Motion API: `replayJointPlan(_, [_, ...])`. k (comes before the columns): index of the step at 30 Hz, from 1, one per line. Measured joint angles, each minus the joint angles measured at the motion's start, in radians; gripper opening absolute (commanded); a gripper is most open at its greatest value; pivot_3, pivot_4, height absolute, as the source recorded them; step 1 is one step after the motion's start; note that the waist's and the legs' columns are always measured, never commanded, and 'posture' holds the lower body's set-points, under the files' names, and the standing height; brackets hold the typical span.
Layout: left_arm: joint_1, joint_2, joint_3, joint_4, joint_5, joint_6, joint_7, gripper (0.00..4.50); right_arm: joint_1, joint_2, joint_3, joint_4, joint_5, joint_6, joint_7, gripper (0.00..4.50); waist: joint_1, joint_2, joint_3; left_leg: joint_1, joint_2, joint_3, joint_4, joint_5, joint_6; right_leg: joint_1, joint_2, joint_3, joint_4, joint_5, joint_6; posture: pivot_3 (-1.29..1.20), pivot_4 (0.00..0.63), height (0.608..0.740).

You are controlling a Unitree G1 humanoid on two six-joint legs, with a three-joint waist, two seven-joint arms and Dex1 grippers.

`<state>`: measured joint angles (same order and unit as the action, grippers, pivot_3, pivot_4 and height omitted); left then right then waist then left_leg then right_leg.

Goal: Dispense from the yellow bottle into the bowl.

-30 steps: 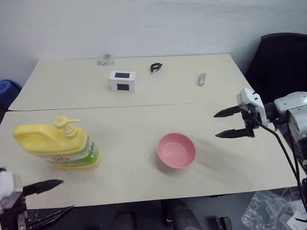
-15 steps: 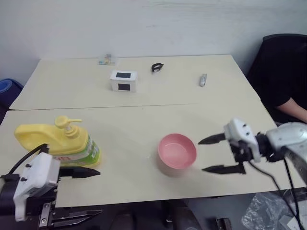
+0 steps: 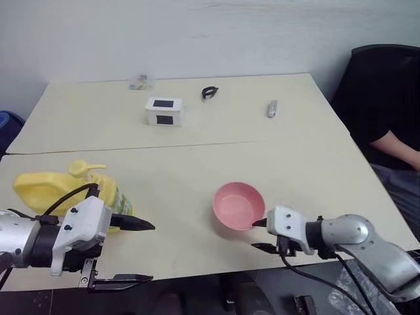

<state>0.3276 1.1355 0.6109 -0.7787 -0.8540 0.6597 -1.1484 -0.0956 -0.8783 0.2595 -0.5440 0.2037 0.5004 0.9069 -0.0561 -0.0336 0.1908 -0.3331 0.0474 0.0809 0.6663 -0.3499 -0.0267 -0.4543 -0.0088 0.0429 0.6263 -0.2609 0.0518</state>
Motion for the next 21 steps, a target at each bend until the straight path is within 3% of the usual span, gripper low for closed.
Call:
replayJointPlan(9, [-0.012,-0.023,-0.002,-0.037,-0.002,0.005,0.012,4.5,-0.091,0.115,0.072,0.123,-0.101,-0.069,-0.029,2.51,0.001,-0.001,0.0,0.0,0.0,0.001,0.0,0.0,0.0,-0.001,0.0,0.001,0.0,0.001,0.002,0.0,0.15,0.74])
replayJointPlan(12, [-0.012,-0.029,-0.002,-0.038,-0.002,0.007,0.02,4.5,-0.098,0.144,0.093,0.157,-0.135,-0.089,-0.037,1.93,0.002,-0.002,-0.001,0.0,0.0,0.001,0.0,0.0,0.0,-0.001,0.0,0.001,0.0,0.002,0.002,0.0,0.15,0.74])
replayJointPlan(17, [-0.025,-0.035,-0.003,-0.038,-0.001,0.007,0.034,4.5,-0.099,0.171,0.127,0.194,-0.19,-0.118,-0.052,0.18,0.002,-0.002,-0.001,0.0,0.0,0.002,0.0,0.0,0.0,-0.001,0.0,0.002,0.001,0.002,0.002,0.0,0.15,0.74])
replayJointPlan(21, [-0.037,-0.042,-0.01,-0.034,0.013,0.002,0.037,4.5,-0.114,0.176,0.121,0.187,-0.214,-0.133,-0.062,0.01,0.0,-0.004,-0.002,0.0,0.0,0.003,0.0,0.0,0.0,-0.001,0.0,0.003,0.001,0.002,0.002,0.0,0.15,0.74])
